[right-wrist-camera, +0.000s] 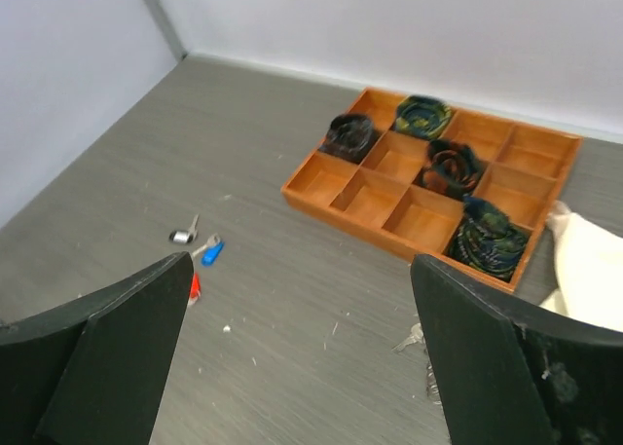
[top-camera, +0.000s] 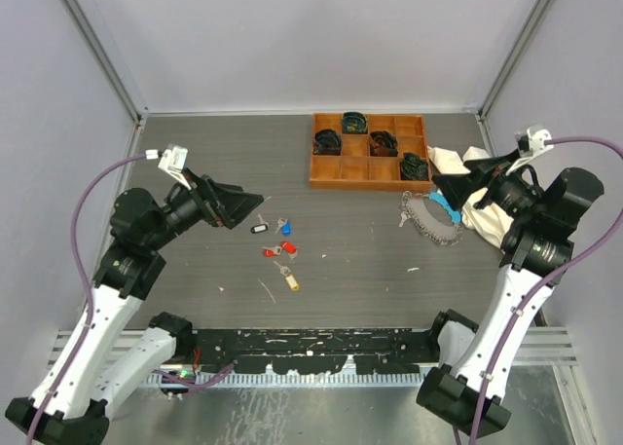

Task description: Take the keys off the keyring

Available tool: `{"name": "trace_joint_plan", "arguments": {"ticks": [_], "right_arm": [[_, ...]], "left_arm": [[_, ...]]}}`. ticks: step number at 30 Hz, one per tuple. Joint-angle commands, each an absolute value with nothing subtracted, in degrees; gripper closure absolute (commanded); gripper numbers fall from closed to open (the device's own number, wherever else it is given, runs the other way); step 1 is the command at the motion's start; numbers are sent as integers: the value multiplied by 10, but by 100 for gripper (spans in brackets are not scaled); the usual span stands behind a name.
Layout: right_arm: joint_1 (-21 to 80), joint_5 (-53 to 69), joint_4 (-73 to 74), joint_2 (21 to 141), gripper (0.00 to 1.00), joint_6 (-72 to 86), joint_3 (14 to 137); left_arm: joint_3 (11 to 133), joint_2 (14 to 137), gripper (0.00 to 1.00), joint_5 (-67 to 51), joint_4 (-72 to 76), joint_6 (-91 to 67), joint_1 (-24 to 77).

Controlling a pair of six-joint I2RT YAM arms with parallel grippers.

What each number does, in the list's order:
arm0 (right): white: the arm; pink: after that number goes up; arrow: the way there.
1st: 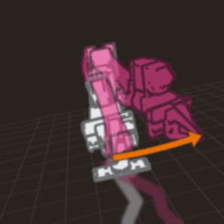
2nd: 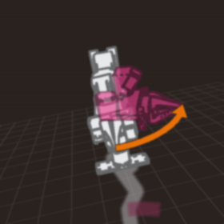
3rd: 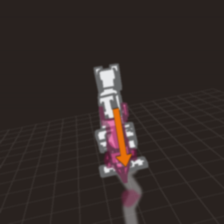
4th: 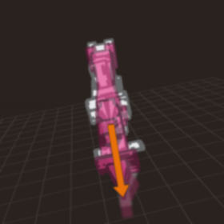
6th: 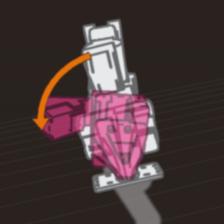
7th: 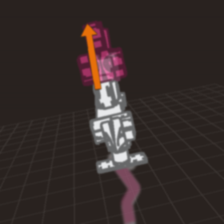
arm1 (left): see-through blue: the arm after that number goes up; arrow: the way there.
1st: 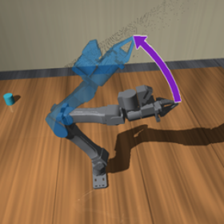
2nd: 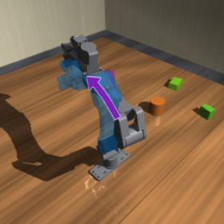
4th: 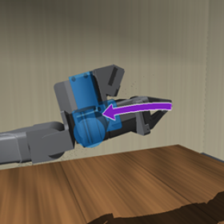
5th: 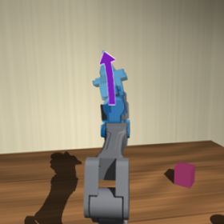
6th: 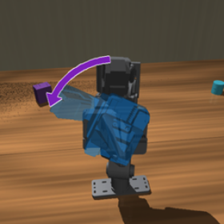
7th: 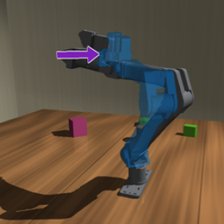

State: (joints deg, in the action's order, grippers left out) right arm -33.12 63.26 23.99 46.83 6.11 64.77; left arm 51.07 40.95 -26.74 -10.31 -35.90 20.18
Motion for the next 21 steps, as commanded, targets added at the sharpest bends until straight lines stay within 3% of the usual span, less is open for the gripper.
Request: {"name": "trace_joint_plan", "arguments": {"ticks": [1,5,9,21], "right_arm": [[-323,761,278,500,0,-139,607],[-257,623,347,542,0,-277,576],[-162,436,315,602,0,-303,534],[-84,204,266,762,1,-316,539]], "left_arm": [[449,444,2,-316,79,-440,201],[405,487,2,-334,144,-448,203],[351,513,2,-302,203,-443,225],[253,586,0,-279,372,-462,236]]}}
